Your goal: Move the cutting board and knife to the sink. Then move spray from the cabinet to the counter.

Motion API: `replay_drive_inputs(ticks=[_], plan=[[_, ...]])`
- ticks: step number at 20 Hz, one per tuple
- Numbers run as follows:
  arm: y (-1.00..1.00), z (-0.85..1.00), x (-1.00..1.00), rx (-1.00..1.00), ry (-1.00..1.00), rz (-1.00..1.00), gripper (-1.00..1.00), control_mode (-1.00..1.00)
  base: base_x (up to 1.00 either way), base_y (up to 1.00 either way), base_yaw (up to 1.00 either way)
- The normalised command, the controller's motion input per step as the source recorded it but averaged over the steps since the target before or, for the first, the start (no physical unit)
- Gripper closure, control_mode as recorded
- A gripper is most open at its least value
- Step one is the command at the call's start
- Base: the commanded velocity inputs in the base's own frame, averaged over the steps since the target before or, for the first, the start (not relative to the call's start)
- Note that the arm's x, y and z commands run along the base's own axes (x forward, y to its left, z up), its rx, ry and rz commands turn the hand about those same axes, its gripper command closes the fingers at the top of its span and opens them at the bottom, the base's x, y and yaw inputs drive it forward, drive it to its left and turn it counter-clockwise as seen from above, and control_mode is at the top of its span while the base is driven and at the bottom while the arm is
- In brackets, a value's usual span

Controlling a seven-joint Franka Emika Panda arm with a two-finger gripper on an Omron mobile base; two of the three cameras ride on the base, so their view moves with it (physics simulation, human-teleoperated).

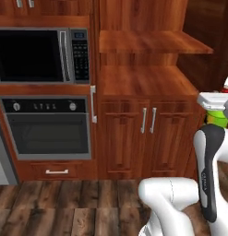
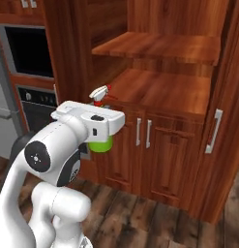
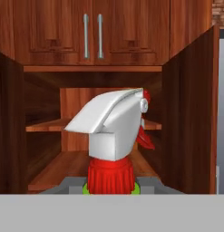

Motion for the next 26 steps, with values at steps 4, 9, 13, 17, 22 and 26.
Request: replay_drive_inputs(ticks=[4, 9, 13, 17, 22, 26], plan=[[0.0, 0.0, 0.0, 0.0, 0.0, 0.0, 1.0, 1.0, -0.63, -0.27, -0.14], [0.0, 0.0, 0.0, 0.0, 0.0, 0.0, 1.0, 1.0, -0.02, -0.65, -0.16], [0.0, 0.0, 0.0, 0.0, 0.0, 0.0, 1.0, 1.0, 0.0, -0.89, -0.11], [0.0, 0.0, 0.0, 0.0, 0.0, 0.0, 1.0, 1.0, 0.09, -0.98, -0.08], [0.0, 0.0, 0.0, 0.0, 0.0, 0.0, 1.0, 1.0, 0.43, -1.0, -0.02], [0.0, 0.0, 0.0, 0.0, 0.0, 0.0, 1.0, 1.0, 0.47, -1.0, 0.03]])
